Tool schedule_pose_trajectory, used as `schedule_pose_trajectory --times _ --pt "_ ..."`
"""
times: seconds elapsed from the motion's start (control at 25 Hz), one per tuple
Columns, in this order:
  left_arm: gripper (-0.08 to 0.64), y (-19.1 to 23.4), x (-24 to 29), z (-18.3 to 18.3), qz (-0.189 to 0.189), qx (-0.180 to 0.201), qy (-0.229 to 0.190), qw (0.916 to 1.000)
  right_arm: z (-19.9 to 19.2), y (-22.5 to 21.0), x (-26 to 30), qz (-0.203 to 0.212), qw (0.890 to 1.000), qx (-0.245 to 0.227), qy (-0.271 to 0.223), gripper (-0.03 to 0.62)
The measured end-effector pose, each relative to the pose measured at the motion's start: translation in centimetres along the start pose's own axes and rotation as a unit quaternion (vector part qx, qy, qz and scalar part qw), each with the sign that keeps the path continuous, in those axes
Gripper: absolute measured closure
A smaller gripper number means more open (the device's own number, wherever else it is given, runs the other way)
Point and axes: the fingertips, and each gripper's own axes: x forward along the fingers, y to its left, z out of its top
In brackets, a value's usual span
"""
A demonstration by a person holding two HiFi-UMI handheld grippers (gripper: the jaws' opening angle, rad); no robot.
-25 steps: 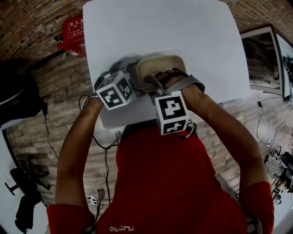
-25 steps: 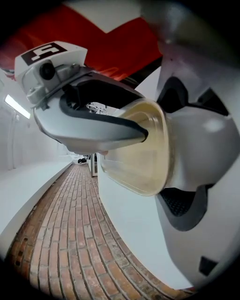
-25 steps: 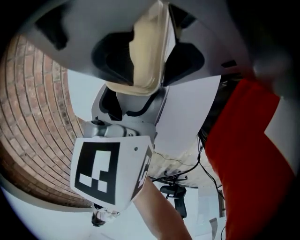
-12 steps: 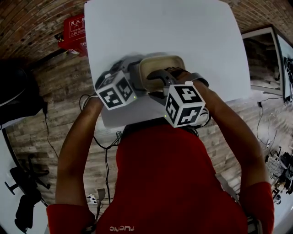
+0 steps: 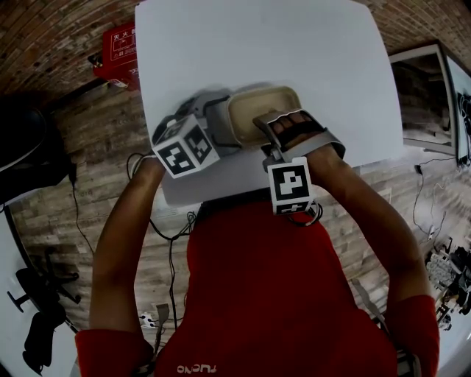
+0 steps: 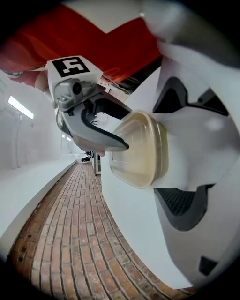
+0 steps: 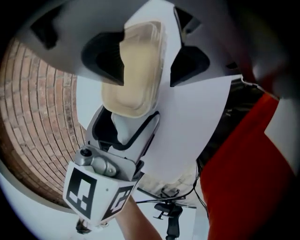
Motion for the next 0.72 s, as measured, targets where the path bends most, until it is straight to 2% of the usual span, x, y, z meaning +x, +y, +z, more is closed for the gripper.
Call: schedule_pose_trajectory --times 0.08,0.2,0.28,0.4,0.6,0.72 --pt "0.057 -0.1 0.0 0.1 0.000 -0.003 0.001 1.0000 -0.5 -0.3 0.3 -0.017 1.000 -0.006 0.011 0.311" --pt "0.057 0.0 0.0 0.3 0.008 -0.014 -0.004 0.9999 0.0 -1.0 0.2 -0.026 0.999 0.034 -0.026 0.327" --pt "0.057 0.2 0.2 0.2 0.020 -0.018 -0.002 0.9996 0.7 -1.3 -0.1 -0.016 0.996 0.067 -0.060 0.351" --pt "0.055 0.5 0.5 0.1 0.031 -0.025 0.006 0.9992 1.4 -1.5 -0.4 -0.002 0.992 0.085 -0.092 0.367" --pt "0.055 0.3 0.0 1.4 0.011 -0.059 -0.037 0.9975 1.5 -1.7 -1.2 0.026 0.983 0.115 -0.142 0.377" --pt "0.057 0.4 0.4 1.3 0.019 -0.051 -0.019 0.9983 1.5 -1.5 -1.2 0.049 0.979 0.128 -0.153 0.379"
